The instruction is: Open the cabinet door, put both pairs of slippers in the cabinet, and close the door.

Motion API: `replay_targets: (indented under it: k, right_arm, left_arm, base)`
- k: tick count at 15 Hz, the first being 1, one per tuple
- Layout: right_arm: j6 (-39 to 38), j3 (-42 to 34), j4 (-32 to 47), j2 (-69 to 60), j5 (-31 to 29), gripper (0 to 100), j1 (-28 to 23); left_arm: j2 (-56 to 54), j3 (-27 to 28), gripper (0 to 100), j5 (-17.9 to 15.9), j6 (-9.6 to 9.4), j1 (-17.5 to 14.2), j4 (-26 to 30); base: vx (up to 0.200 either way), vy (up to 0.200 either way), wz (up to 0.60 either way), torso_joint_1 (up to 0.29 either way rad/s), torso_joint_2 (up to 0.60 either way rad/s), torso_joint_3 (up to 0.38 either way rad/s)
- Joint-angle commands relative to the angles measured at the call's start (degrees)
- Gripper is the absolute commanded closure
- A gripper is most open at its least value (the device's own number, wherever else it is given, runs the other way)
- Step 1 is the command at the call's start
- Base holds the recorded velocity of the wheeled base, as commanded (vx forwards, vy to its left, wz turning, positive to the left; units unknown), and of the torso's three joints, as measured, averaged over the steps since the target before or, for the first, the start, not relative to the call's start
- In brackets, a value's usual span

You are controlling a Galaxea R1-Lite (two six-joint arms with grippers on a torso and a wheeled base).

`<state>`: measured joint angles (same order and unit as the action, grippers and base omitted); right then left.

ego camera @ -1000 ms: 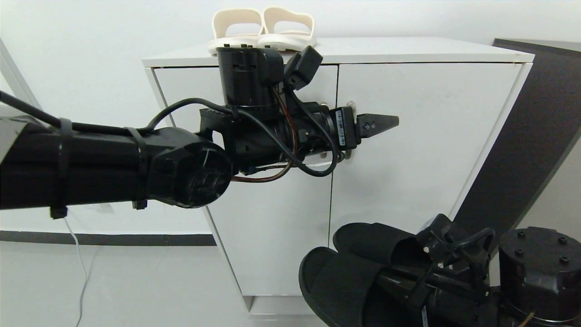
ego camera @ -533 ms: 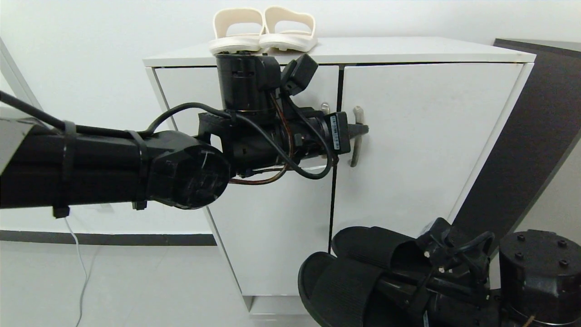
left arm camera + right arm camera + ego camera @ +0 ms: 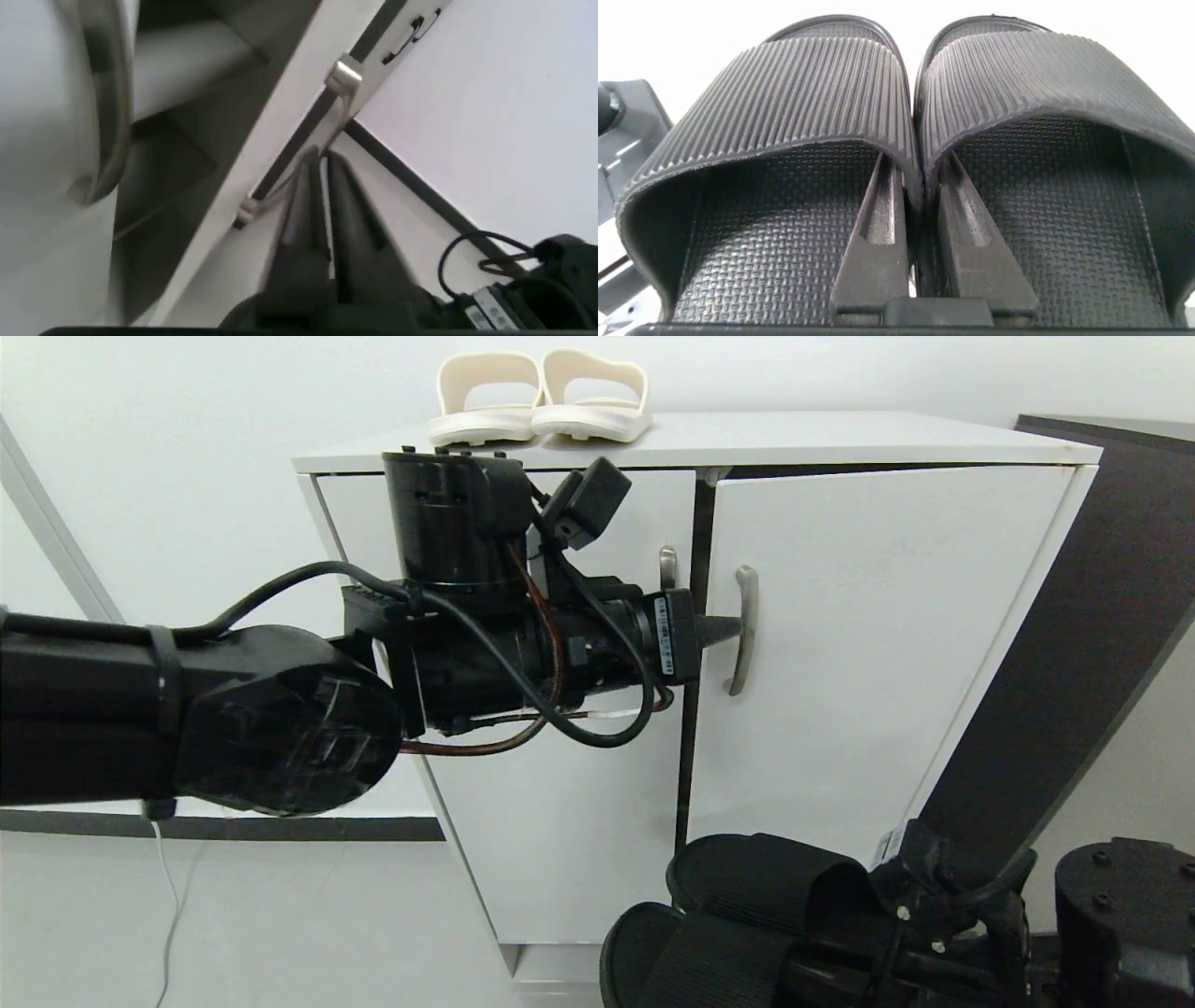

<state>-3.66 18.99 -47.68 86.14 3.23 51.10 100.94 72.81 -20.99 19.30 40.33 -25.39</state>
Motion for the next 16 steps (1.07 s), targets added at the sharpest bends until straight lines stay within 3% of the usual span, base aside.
replay_targets:
  k: [1, 5, 8, 13, 16]
  right_arm:
    - [0.1, -0.4, 0.0, -0.4, 0.0, 100, 0.7]
    - [0.1, -0.4, 0.0, -0.3, 0.0, 100, 0.7]
    - [0.1, -0.5, -0.1, -0.4, -0.1, 100, 1.5]
    - [0.1, -0.9, -0.1, -1.7, -0.1, 100, 2.5]
    - [0.1, -1.4, 0.0, -1.6, -0.1, 100, 4.0]
  left_arm:
    - [-4.6, -2.5, 100, 0.1, 0.04, 1.9, 0.0]
    - [-10.9, -8.0, 100, 0.3, -0.05, 6.1, 0.2]
    - [-16.5, -12.5, 100, 1.9, -0.14, 6.8, 0.2]
    - [-19.8, -15.4, 100, 1.9, -0.05, 4.4, 0.3]
    - [-14.5, -12.3, 100, 1.2, 0.13, -0.4, -0.1]
  base:
    - [0.0, 0.0, 0.0, 0.0, 0.0, 0.0]
    - [0.0, 0.0, 0.0, 0.0, 0.0, 0.0]
    - [0.0, 0.0, 0.0, 0.0, 0.0, 0.0]
    - [0.0, 0.0, 0.0, 0.0, 0.0, 0.0]
    - [0.0, 0.0, 0.0, 0.0, 0.0, 0.0]
